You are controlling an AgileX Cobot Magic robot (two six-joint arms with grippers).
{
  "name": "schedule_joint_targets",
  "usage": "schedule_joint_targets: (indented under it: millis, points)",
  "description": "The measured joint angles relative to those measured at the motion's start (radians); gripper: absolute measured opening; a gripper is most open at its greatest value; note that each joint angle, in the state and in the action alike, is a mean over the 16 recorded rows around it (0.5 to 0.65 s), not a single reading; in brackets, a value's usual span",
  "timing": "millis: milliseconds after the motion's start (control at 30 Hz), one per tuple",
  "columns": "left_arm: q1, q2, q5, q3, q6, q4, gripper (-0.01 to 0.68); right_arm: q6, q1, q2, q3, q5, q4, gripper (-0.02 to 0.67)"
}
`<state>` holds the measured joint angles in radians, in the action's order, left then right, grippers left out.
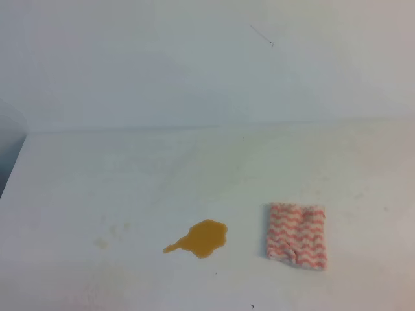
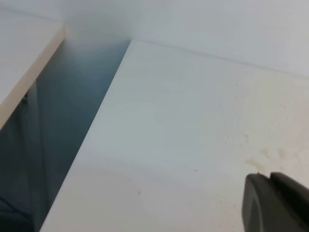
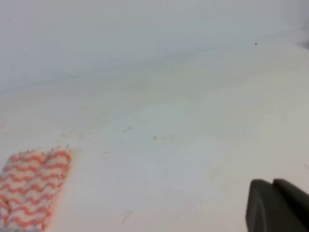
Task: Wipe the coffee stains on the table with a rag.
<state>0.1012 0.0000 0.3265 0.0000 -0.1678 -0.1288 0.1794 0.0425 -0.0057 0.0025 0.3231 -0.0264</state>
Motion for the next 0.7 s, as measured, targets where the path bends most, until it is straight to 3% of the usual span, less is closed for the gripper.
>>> schedule_joint_targets:
  millis: [700]
  points:
    - [0.000,0.000,0.000,0.005,0.000,0.000,-0.001,0.000,0.000,0.000,0.000,0.000,0.000,-0.004]
